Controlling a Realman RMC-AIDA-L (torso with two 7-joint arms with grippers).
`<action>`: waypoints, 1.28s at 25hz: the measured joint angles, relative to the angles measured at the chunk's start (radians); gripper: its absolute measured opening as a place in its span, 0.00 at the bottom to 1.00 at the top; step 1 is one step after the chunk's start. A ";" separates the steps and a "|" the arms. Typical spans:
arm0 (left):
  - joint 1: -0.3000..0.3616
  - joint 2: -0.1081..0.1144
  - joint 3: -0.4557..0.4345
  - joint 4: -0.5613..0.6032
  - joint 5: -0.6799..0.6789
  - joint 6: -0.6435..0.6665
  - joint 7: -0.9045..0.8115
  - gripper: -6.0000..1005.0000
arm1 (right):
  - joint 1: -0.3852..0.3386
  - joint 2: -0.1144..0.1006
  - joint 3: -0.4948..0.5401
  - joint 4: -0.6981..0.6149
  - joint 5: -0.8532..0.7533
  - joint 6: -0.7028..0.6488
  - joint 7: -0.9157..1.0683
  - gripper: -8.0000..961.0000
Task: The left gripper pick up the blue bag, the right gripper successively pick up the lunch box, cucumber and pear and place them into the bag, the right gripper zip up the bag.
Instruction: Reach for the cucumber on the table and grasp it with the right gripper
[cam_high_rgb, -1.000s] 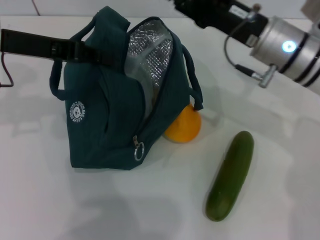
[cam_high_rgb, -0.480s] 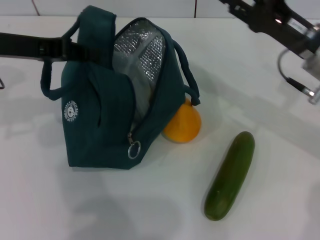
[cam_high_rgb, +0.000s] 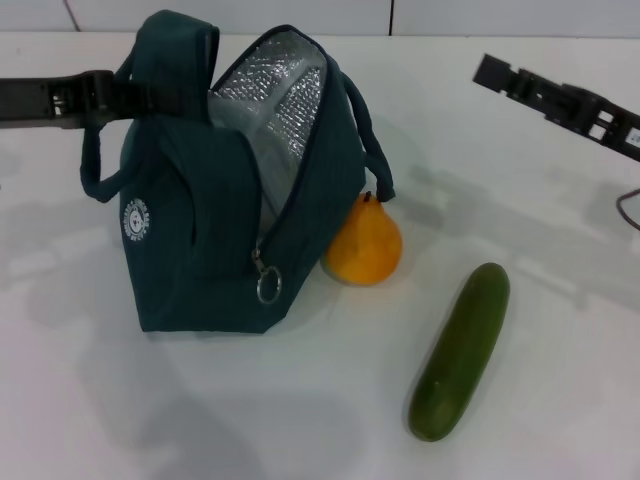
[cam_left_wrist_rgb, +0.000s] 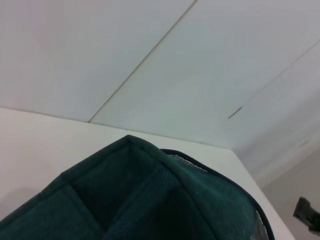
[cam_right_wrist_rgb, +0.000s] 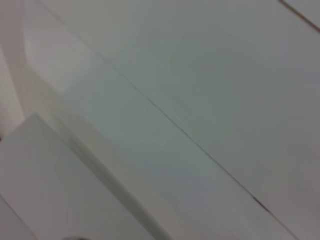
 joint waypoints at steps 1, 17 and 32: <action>0.001 0.000 -0.003 -0.005 -0.001 0.000 0.003 0.05 | -0.007 0.000 -0.003 -0.010 0.000 -0.002 -0.008 0.84; 0.036 0.005 -0.011 -0.080 -0.056 -0.015 0.078 0.05 | -0.097 -0.050 -0.292 -0.554 -0.067 -0.017 -0.082 0.84; 0.027 -0.001 -0.011 -0.103 -0.056 -0.025 0.096 0.05 | 0.099 -0.055 -0.539 -0.929 -0.552 -0.038 -0.146 0.83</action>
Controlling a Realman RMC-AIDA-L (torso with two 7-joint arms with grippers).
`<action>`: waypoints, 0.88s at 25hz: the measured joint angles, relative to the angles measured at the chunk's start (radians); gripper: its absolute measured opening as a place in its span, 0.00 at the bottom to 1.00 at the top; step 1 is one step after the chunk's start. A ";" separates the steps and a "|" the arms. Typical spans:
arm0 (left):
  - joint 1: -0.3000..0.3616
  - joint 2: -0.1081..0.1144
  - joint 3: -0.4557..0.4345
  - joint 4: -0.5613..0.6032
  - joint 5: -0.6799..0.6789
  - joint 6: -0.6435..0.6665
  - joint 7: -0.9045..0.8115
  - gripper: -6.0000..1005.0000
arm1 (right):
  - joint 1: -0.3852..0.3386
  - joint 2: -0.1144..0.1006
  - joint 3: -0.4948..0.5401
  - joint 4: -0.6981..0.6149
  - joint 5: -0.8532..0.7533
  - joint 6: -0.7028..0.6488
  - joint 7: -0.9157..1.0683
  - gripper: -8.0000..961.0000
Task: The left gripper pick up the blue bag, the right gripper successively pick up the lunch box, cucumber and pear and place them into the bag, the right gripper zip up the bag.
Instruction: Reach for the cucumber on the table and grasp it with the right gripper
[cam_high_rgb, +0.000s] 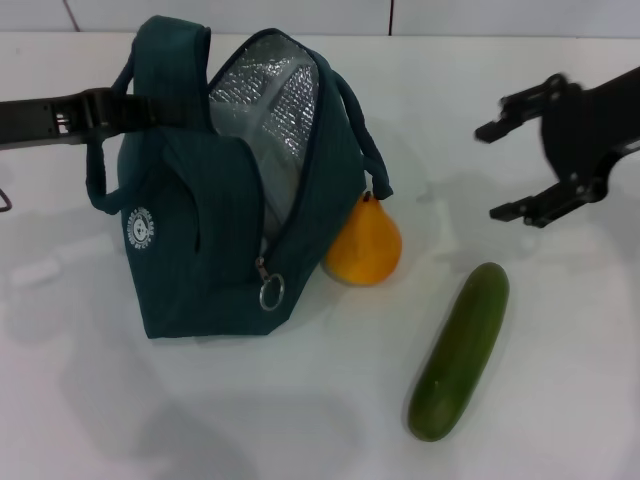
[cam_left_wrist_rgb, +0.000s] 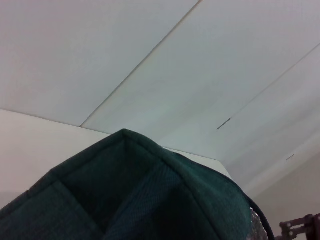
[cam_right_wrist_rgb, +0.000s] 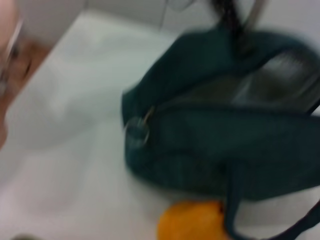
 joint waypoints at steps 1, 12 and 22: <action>0.000 0.000 0.000 -0.001 -0.001 -0.001 0.000 0.05 | 0.016 0.010 -0.008 -0.012 -0.038 -0.008 0.004 0.83; -0.003 -0.001 0.000 -0.012 -0.008 -0.015 0.021 0.05 | 0.156 0.051 -0.289 -0.077 -0.184 -0.105 0.078 0.83; -0.002 -0.008 0.000 -0.013 -0.010 -0.024 0.026 0.05 | 0.193 0.056 -0.516 -0.091 -0.189 -0.120 0.073 0.83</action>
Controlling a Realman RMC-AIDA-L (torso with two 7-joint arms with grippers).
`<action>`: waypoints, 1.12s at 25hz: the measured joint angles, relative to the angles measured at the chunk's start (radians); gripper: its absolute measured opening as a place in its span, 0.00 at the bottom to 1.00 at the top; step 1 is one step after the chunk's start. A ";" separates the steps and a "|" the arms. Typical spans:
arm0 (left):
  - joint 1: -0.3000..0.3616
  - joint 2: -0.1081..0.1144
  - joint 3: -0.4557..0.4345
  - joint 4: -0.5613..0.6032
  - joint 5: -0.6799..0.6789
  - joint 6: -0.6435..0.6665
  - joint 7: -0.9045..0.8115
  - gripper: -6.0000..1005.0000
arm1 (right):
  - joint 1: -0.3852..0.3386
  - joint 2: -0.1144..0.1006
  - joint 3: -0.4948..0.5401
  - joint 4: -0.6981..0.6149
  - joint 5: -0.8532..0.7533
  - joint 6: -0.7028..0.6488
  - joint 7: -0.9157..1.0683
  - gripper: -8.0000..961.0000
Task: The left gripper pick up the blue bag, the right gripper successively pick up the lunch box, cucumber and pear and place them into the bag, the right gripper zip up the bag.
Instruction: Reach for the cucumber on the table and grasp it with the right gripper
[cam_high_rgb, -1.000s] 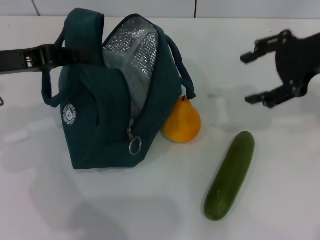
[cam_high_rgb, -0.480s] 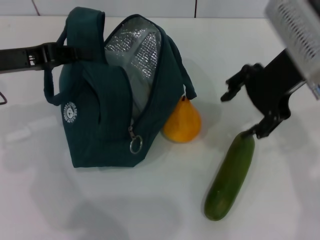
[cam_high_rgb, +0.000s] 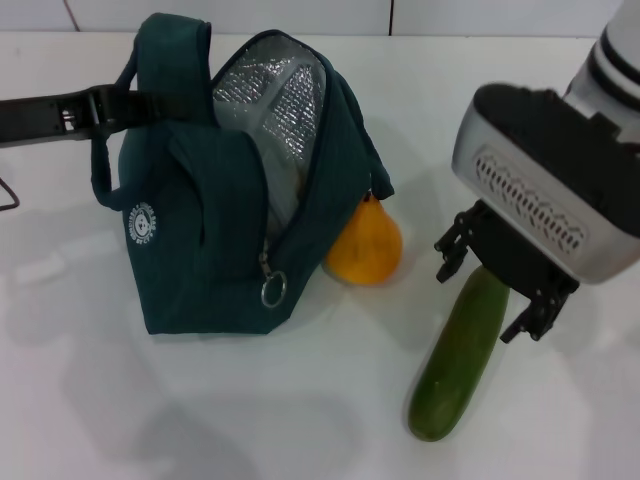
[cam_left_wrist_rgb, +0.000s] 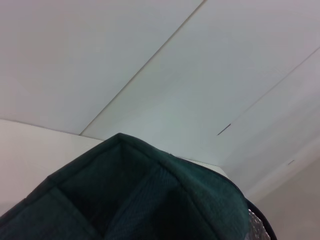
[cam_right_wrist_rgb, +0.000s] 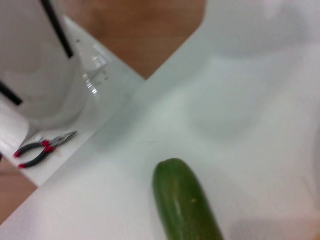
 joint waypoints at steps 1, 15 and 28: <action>0.002 -0.001 0.000 0.000 0.000 0.000 0.000 0.05 | 0.001 0.000 -0.007 -0.004 -0.001 -0.005 0.000 0.83; 0.009 -0.012 0.000 -0.002 -0.010 -0.001 -0.002 0.05 | -0.019 0.002 -0.114 -0.066 -0.014 -0.038 -0.042 0.83; 0.000 -0.015 0.000 -0.016 -0.011 -0.003 -0.001 0.05 | -0.028 0.007 -0.160 -0.045 -0.002 -0.019 -0.074 0.83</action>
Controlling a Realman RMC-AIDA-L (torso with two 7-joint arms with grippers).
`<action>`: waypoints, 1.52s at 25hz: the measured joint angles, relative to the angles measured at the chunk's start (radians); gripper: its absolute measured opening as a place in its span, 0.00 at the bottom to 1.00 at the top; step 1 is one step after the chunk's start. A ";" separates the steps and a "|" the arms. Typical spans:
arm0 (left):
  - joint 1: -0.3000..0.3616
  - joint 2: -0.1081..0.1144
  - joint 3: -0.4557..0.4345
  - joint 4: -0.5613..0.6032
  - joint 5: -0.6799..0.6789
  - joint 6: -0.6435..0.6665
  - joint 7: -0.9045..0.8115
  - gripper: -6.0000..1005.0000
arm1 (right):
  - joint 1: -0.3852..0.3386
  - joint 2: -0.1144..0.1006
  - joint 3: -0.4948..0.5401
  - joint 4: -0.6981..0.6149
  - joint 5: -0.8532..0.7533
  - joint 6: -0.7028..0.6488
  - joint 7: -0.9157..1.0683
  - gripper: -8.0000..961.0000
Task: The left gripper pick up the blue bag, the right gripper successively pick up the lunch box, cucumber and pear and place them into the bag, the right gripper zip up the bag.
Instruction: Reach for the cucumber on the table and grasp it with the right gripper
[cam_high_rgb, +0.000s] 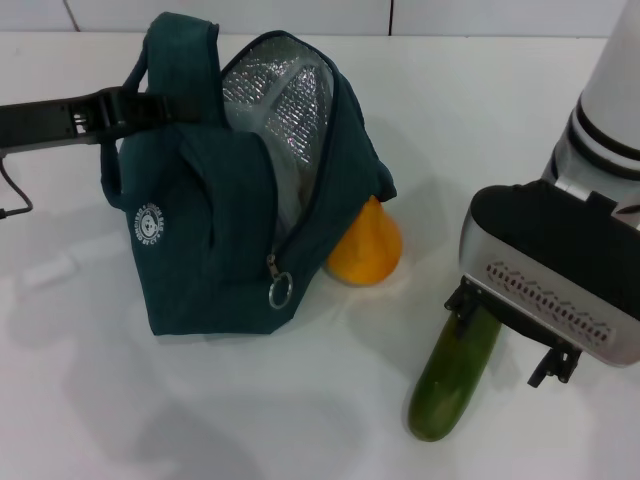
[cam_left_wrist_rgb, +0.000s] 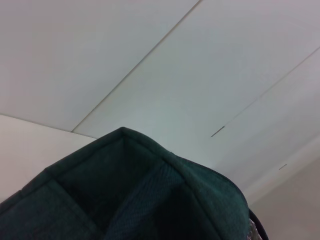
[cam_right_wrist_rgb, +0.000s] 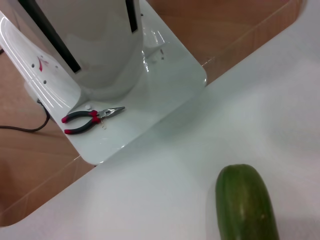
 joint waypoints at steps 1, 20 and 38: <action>0.000 0.000 0.000 0.000 0.000 -0.001 0.000 0.05 | 0.002 0.000 -0.004 0.004 0.000 0.002 0.000 0.83; -0.016 -0.002 0.006 -0.038 0.000 -0.025 0.027 0.05 | 0.024 0.001 -0.025 0.095 0.052 0.039 -0.015 0.83; -0.010 -0.003 0.008 -0.038 0.000 -0.025 0.033 0.05 | 0.051 0.001 -0.032 0.159 0.056 0.048 -0.025 0.83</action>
